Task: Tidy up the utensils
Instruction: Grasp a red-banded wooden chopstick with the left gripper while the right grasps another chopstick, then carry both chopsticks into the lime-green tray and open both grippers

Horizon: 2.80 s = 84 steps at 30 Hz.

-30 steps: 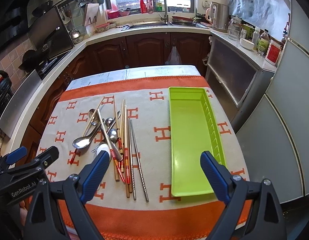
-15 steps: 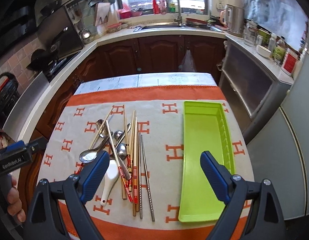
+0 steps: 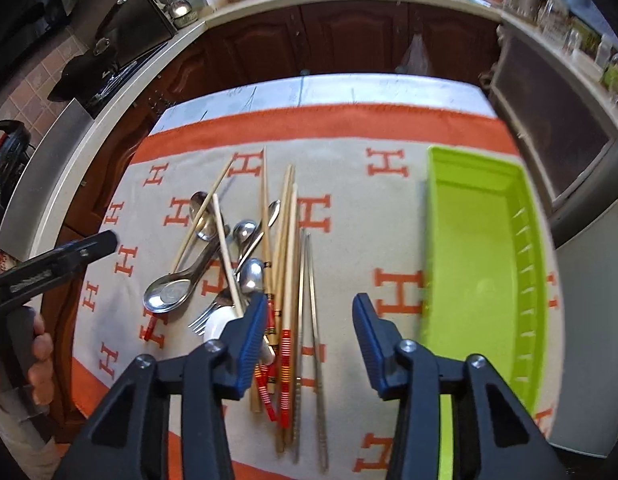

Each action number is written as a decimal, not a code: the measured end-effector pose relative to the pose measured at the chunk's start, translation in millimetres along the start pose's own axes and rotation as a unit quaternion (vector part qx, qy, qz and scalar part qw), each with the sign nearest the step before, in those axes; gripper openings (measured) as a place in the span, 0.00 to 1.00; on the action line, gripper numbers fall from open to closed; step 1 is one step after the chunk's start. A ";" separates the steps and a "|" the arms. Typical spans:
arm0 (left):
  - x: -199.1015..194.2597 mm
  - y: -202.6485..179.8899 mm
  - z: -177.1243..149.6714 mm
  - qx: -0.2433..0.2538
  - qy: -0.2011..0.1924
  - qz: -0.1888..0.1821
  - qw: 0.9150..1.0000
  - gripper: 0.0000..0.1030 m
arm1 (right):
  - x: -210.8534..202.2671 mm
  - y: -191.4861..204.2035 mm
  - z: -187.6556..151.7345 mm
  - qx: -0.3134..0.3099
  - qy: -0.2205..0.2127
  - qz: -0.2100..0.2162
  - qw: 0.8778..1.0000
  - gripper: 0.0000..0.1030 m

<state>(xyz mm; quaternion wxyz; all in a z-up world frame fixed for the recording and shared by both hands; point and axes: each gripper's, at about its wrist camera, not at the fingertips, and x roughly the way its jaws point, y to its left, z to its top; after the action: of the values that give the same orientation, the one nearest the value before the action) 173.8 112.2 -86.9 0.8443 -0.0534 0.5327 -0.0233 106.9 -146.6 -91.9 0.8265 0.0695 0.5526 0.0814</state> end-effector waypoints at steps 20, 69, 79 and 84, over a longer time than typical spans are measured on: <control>111.5 -30.1 7.8 0.063 0.086 -0.025 0.994 0.45 | 83.1 64.8 12.2 -0.123 0.032 0.009 0.992 0.27; -25.3 -229.6 -74.8 0.116 0.070 -0.150 0.979 0.03 | -66.9 -117.1 -57.8 0.126 -0.094 0.031 0.987 0.05; 4.7 -271.8 -66.2 0.104 0.081 -0.181 0.975 0.03 | -53.9 -149.2 -34.3 0.153 -0.102 -0.001 0.983 0.05; 21.8 -279.6 -60.8 0.086 0.084 -0.200 0.972 0.03 | -41.2 -158.6 -25.6 0.157 -0.094 -0.018 0.983 0.05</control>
<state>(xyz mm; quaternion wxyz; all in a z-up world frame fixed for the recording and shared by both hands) 133.3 -171.5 -100.3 0.7762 -0.0839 0.5763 -0.2417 76.9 -309.6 -96.9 0.8550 0.1955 0.4796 -0.0282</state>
